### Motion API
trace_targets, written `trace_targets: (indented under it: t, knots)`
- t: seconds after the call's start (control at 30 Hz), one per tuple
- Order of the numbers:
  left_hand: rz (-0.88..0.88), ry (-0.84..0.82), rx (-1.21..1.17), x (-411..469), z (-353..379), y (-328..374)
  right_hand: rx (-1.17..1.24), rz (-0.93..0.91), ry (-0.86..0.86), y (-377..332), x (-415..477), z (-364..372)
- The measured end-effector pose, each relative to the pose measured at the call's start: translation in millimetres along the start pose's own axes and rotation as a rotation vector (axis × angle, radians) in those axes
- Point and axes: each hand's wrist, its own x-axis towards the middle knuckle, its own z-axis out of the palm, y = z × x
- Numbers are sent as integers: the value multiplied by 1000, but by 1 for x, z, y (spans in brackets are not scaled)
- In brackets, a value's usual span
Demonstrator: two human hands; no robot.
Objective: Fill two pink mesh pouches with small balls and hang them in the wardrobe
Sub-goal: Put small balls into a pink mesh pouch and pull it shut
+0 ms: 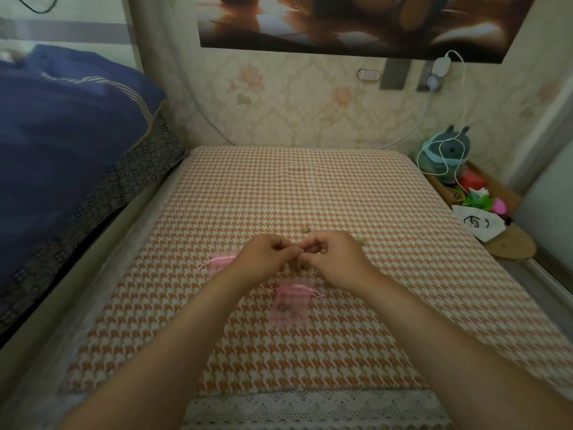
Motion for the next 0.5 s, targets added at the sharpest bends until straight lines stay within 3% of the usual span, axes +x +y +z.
trace_targets:
  t: [0.27, 0.5]
  knots:
    - [11, -259, 310, -9, -9, -17, -66, 138, -134, 8, 3, 3]
    - [47, -253, 291, -11, -13, -14, 4, 200, -186, 5, 2, 1]
